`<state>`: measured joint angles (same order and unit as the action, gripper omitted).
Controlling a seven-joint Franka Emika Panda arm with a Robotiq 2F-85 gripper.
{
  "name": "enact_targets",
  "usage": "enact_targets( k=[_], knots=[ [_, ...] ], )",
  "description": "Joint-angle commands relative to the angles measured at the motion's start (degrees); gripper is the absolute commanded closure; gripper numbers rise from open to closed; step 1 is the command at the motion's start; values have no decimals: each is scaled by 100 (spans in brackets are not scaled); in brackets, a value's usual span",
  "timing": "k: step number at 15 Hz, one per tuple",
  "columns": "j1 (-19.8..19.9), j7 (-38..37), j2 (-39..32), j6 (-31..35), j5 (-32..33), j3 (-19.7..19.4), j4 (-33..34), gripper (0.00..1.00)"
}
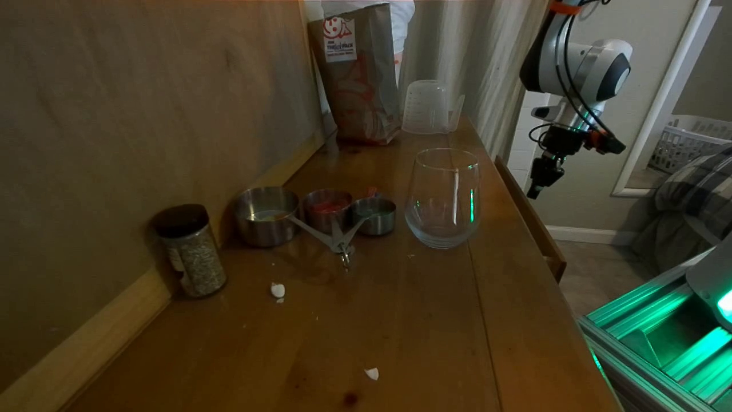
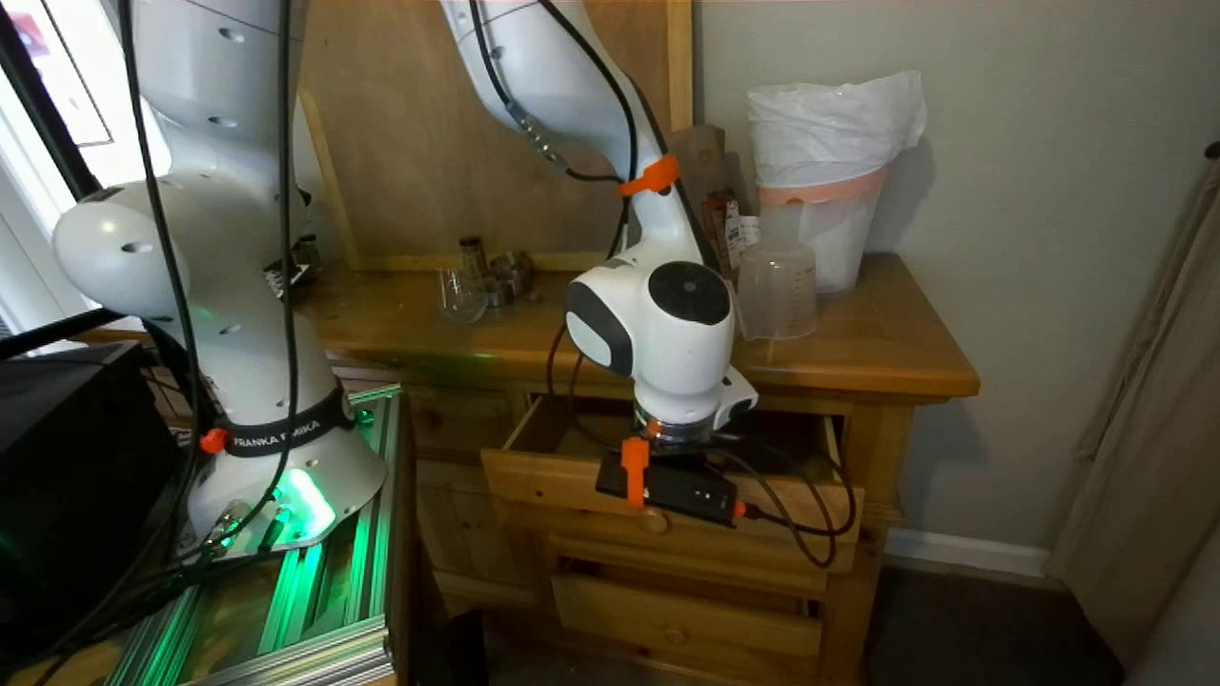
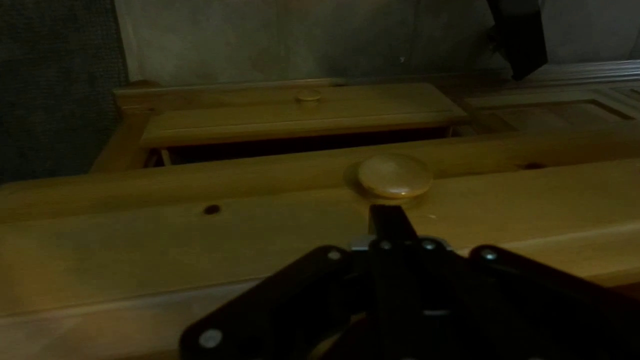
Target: Pull open the top drawer
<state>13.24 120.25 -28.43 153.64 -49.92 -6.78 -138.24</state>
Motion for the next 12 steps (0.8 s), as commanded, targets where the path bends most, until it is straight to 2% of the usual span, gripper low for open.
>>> enact_targets(
  k=[1,5,7,12],
  knots=[
    [338,362,-437,-104,-457,300,420,97],
    [652,549,-703,-257,-726,562,656,96],
    [965,623,-737,-447,-733,774,717,96],
    [1394,1048,-963,-1464,-1196,914,999,96]
  ],
)
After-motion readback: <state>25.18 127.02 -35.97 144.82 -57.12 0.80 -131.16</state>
